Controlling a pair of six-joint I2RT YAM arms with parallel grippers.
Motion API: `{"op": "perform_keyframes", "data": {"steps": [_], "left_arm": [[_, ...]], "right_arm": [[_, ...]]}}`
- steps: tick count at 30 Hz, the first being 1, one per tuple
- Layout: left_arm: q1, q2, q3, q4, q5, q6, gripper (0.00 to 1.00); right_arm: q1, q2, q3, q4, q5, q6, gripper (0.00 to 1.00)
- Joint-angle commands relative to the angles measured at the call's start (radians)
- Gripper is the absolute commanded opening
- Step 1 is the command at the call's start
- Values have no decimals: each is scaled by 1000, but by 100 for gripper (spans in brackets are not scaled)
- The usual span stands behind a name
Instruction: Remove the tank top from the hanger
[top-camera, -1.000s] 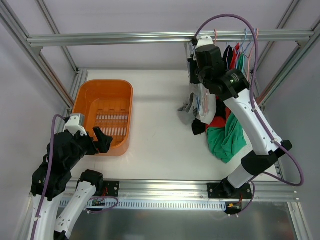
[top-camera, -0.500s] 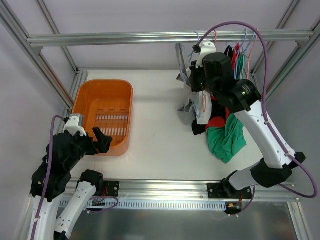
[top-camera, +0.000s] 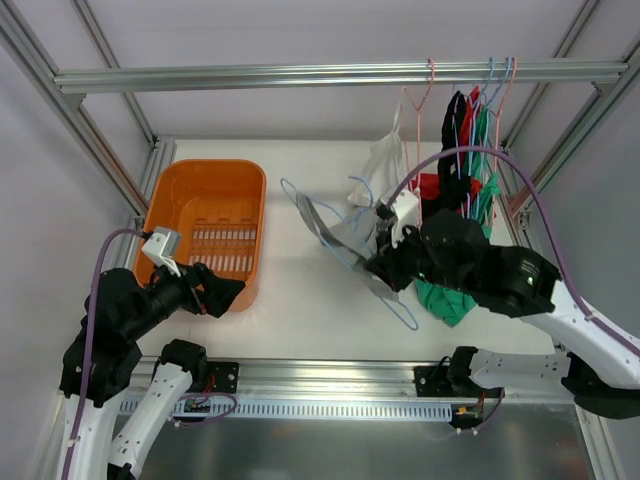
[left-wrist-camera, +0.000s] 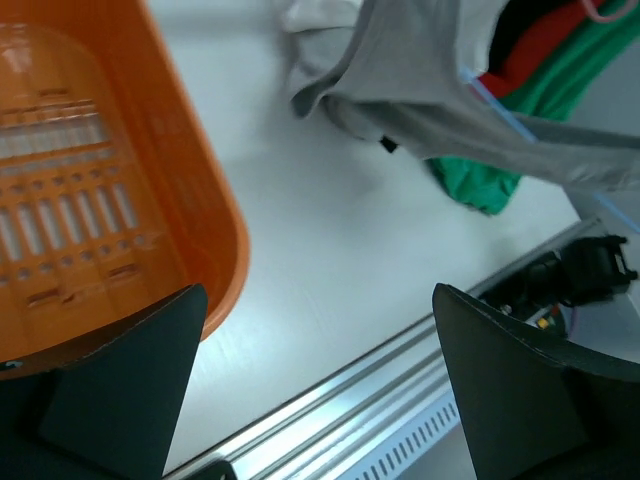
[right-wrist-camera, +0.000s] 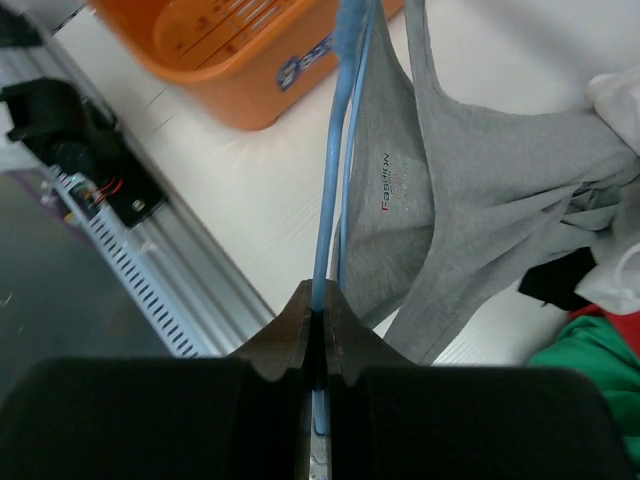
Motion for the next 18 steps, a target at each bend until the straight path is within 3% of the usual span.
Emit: {"op": "perform_keyframes", "data": {"steps": [1, 5, 9, 12, 18], "left_arm": [[-9, 95, 33, 170, 219, -24, 99], [-20, 223, 82, 267, 255, -75, 99], [-93, 257, 147, 357, 168, -119, 99], [-202, 339, 196, 368, 82, -102, 92], [-602, 500, 260, 373, -387, 8, 91]], "right_arm": [[123, -96, -56, 37, 85, 88, 0], [213, -138, -62, -4, 182, 131, 0], [240, -167, -58, -20, 233, 179, 0], [241, -177, -48, -21, 234, 197, 0], [253, -176, -36, -31, 221, 217, 0]]}}
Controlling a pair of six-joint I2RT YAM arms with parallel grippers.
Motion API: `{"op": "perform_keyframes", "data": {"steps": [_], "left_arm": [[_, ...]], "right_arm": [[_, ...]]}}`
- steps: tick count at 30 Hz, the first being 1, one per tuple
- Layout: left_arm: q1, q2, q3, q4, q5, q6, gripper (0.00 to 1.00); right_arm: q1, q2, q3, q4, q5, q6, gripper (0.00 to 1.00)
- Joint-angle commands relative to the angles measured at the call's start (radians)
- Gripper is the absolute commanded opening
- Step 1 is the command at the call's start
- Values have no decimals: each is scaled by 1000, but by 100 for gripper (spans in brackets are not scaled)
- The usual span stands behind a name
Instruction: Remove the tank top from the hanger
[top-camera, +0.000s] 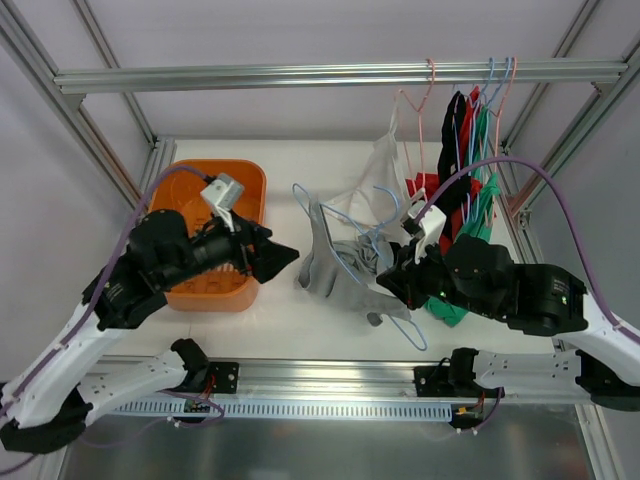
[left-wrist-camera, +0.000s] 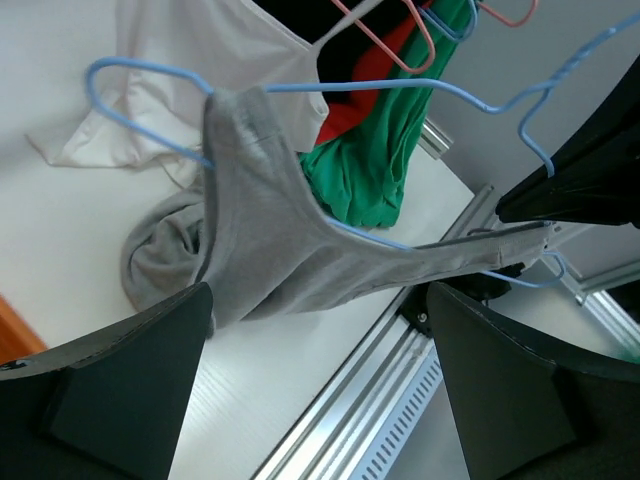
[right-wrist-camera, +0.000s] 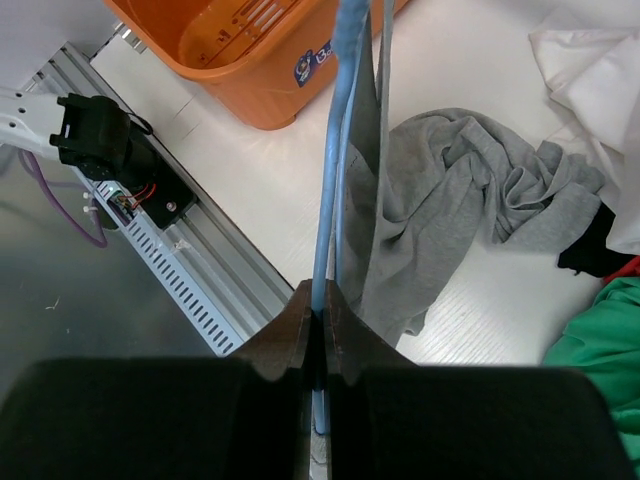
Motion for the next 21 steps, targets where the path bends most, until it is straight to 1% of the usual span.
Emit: {"op": "perform_keyframes", "data": {"steps": [1, 2, 3, 6, 7, 10, 12, 13, 15, 18, 19, 20, 21], "left_arm": [[-171, 109, 46, 53, -328, 85, 91], [-226, 132, 69, 55, -355, 96, 91], [-246, 181, 83, 55, -407, 107, 91], [-295, 250, 124, 56, -508, 119, 81], [-299, 258, 127, 58, -519, 122, 75], [-303, 266, 120, 72, -537, 119, 63], [-303, 264, 107, 91, -539, 128, 59], [-303, 264, 104, 104, -534, 131, 58], [-303, 272, 100, 134, -493, 140, 58], [-305, 299, 110, 156, -427, 150, 64], [-303, 307, 115, 165, -416, 151, 65], [-305, 316, 119, 168, -418, 150, 64], [-303, 330, 120, 171, -421, 153, 59]], "right_arm": [[15, -15, 35, 24, 28, 37, 0], [19, -20, 33, 23, 19, 37, 1], [21, -24, 29, 24, 14, 34, 0], [22, -43, 15, 23, 5, 25, 0], [22, -50, 12, 23, 8, 28, 0], [22, -95, -8, 23, 16, 34, 0], [22, -124, -25, 27, 10, 39, 0], [21, -132, -33, 29, 2, 39, 0], [22, -141, -54, 43, -24, 37, 0], [22, -135, -60, 44, -36, 37, 0], [22, -135, -60, 44, -38, 36, 0], [22, -135, -60, 46, -40, 36, 0], [22, -135, -59, 47, -40, 37, 0]]}}
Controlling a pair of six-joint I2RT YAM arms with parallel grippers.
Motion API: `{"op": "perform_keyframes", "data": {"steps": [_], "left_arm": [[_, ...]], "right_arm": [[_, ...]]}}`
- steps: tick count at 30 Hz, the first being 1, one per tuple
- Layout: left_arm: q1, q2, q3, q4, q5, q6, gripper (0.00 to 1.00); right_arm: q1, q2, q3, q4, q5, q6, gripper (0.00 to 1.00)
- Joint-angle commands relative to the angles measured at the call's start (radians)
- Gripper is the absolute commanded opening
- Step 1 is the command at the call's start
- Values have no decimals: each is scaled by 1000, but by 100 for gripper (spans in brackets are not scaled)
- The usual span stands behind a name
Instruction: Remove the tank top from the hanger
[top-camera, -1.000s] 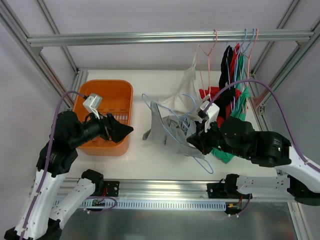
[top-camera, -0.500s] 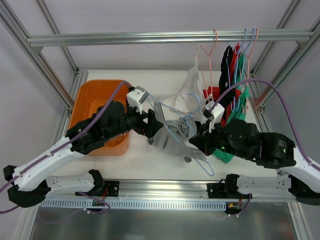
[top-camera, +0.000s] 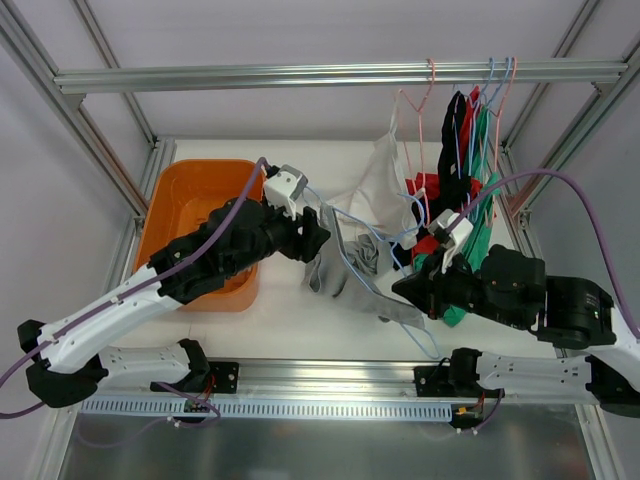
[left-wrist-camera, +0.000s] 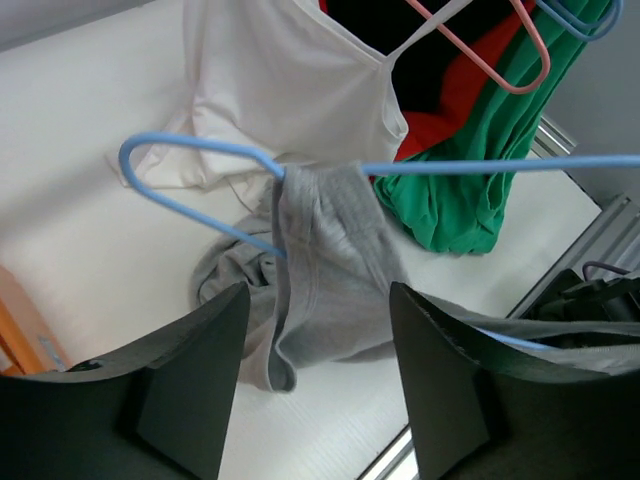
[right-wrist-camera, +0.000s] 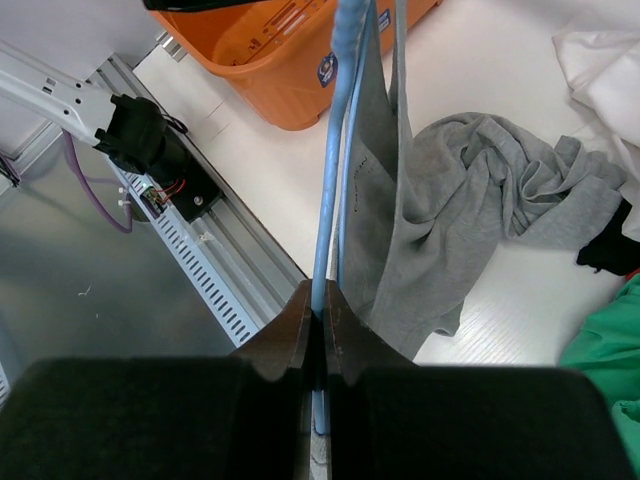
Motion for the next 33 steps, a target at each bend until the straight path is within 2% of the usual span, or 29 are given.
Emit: {"op": "perform_keyframes", "data": {"steps": [1, 3, 4, 6, 7, 9, 10, 11, 13, 22, 25, 26, 29, 33], "left_arm": [[-7, 36, 36, 75, 24, 30, 57], [-9, 51, 36, 86, 5, 36, 54], [-7, 53, 36, 91, 2, 36, 46], [-7, 63, 33, 106, 0, 44, 42], [-7, 66, 33, 109, -3, 47, 34], [-7, 72, 31, 121, 2, 53, 30], [-7, 74, 33, 121, 4, 54, 23], [-7, 76, 31, 126, 0, 54, 11], [-7, 66, 27, 130, -10, 53, 0], [-7, 5, -36, 181, -101, 22, 0], [-7, -21, -53, 180, -226, -22, 0], [-7, -35, -58, 176, -307, -51, 0], [-7, -53, -82, 175, -400, -88, 0], [-7, -38, -81, 155, -446, -120, 0]], "right_arm": [[7, 0, 5, 52, -15, 14, 0], [5, -5, 5, 52, -18, 15, 0], [7, -9, 3, 52, -19, 15, 0], [7, -15, 2, 53, -21, 18, 0], [7, -20, -1, 53, -22, 18, 0], [7, -28, -6, 55, -22, 21, 0], [7, -28, -8, 53, -21, 21, 0], [7, -32, -12, 53, -16, 20, 0], [7, -35, -20, 52, -1, 21, 0], [7, -75, -67, 53, 16, 23, 0], [7, -95, -93, 24, -4, 8, 0], [7, -106, -103, 20, -19, 7, 0], [7, -167, -158, 32, -85, 6, 0], [7, -250, -202, 61, -156, 0, 0]]}}
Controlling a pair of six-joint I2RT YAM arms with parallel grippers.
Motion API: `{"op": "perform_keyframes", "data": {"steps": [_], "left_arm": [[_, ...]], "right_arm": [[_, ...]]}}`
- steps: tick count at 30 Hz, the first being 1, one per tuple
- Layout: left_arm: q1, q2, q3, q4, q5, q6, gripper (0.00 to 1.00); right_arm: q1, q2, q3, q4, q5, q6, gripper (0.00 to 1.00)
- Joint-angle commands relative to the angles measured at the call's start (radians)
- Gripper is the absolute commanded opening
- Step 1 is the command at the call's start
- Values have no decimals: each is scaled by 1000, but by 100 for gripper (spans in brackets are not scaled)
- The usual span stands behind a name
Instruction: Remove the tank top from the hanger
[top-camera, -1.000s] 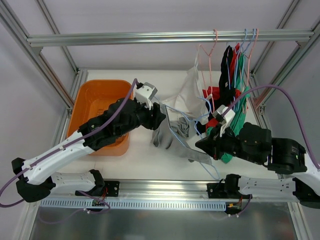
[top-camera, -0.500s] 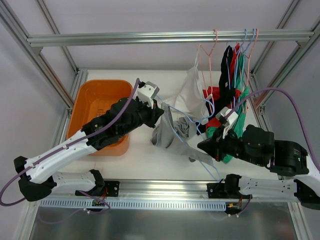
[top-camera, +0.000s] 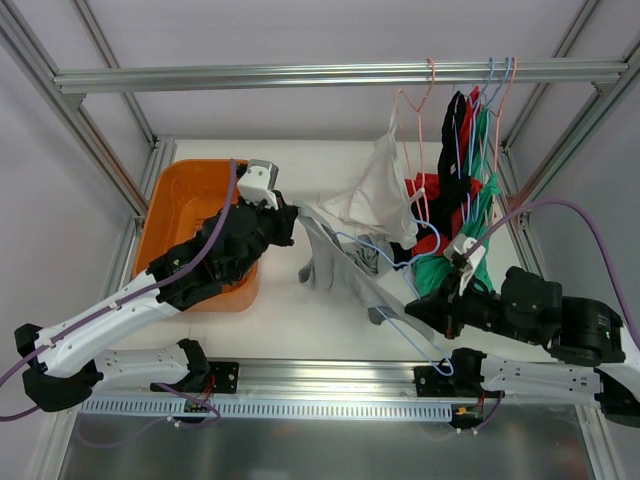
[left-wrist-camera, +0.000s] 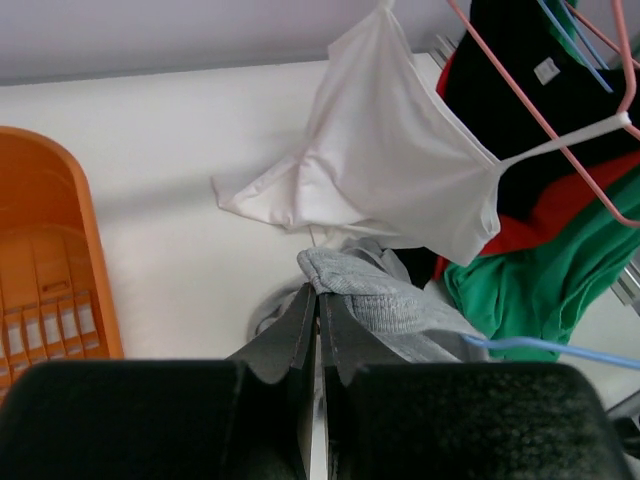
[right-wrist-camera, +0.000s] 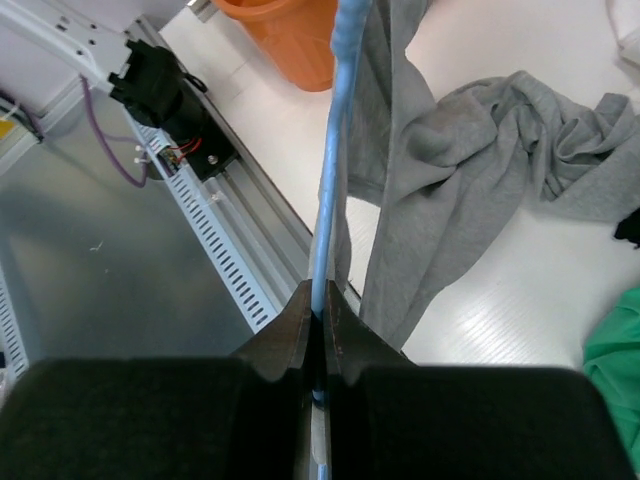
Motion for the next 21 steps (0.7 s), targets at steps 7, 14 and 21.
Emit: {"op": "perform_keyframes", "data": {"steps": [7, 14, 21], "left_arm": [[-7, 36, 25, 4, -62, -109, 0], [-16, 90, 88, 11, 348, -88, 0], [-106, -57, -163, 120, 502, -204, 0]], "right_arm": [[5, -164, -16, 101, -194, -50, 0], [7, -135, 25, 122, -50, -93, 0], [7, -69, -10, 467, 168, -302, 0]]}}
